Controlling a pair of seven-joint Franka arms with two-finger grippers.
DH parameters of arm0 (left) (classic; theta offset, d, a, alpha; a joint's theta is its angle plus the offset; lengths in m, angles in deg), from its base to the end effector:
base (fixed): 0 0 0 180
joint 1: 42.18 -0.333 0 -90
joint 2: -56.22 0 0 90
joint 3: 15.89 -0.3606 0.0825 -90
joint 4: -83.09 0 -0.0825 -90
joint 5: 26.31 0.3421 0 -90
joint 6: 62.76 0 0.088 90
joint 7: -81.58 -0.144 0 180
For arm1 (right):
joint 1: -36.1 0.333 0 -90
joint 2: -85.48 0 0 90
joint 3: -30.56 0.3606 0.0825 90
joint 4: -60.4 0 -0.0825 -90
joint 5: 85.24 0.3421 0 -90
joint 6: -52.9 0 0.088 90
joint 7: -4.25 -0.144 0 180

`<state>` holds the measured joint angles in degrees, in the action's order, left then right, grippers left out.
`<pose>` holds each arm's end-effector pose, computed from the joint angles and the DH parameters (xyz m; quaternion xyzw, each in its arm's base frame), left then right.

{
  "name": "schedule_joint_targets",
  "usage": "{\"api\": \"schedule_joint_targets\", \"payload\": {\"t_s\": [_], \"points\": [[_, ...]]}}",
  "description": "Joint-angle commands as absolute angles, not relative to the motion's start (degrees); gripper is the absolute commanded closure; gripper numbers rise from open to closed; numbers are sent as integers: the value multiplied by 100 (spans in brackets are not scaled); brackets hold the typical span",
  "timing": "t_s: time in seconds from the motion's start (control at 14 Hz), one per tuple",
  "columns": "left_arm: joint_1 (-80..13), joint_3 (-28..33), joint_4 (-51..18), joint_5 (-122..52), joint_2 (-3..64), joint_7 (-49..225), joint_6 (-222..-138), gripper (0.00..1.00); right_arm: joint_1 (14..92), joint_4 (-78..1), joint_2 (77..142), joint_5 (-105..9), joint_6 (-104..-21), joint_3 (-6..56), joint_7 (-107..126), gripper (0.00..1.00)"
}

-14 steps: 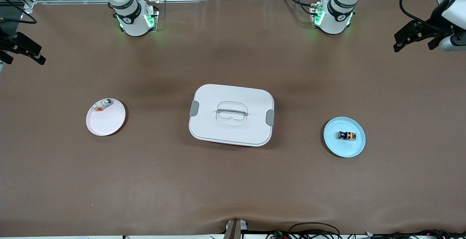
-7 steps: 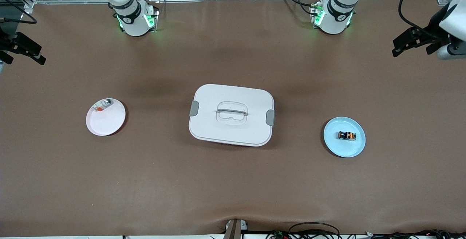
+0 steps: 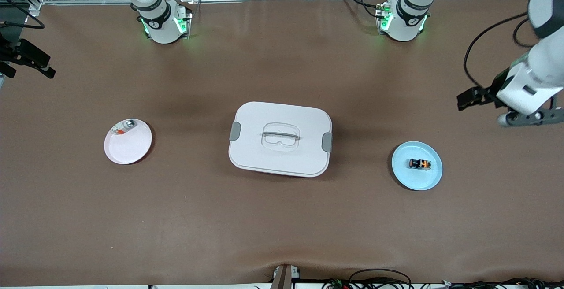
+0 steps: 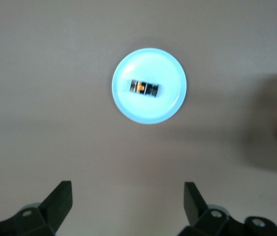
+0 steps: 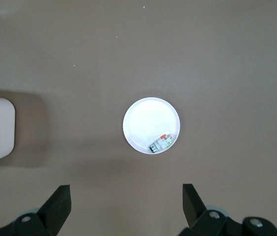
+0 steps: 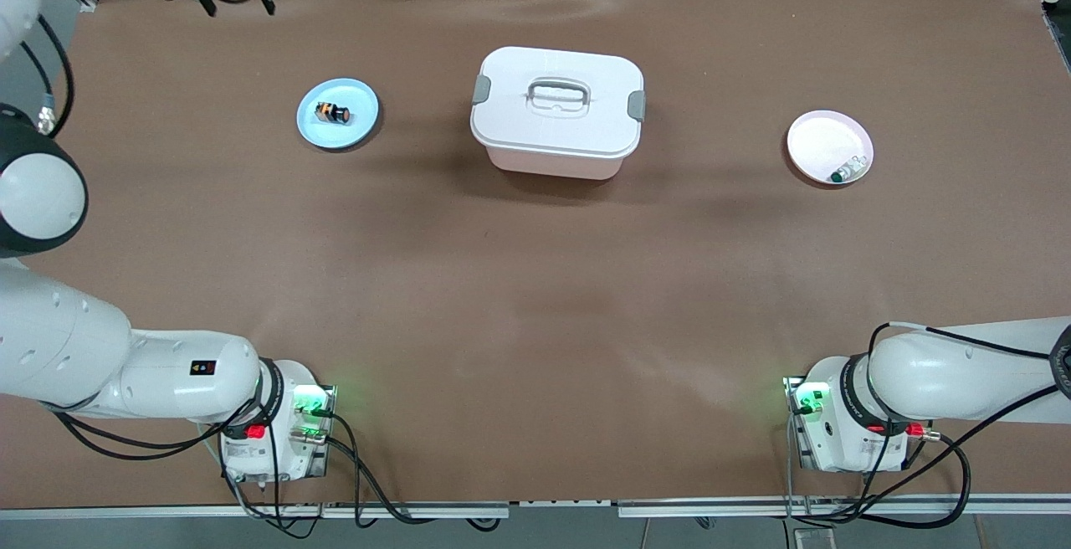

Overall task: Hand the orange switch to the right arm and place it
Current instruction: 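Reach the left gripper down to the orange switch on the blue plate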

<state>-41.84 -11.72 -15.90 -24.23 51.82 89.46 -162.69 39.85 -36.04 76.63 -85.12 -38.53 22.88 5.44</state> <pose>0.5397 -0.0367 0.5384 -0.9991 -0.0257 0.0283 0.0181 0.4608 -0.0374 0.6603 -0.9991 0.0234 -0.0333 0.0099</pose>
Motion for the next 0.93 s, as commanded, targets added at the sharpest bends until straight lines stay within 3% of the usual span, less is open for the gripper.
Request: {"api": "schedule_joint_targets", "payload": {"t_s": [0.0, 0.14, 0.86], "points": [[-4191, -1159, -2280, -2315, 5245, 8896, -17092, 0, 3944, -3479, 7722, -8515, -3816, 2317, 487, 0], [-4192, -1167, -2667, -2315, 5113, 8888, -17804, 0, 3944, -3479, 7722, -8515, -3816, 2317, 487, 0], [-4174, -1132, -2730, -1972, 3673, 8694, -19326, 0, 3944, -3470, 7722, -8515, -3816, 2317, 495, 0]]}}
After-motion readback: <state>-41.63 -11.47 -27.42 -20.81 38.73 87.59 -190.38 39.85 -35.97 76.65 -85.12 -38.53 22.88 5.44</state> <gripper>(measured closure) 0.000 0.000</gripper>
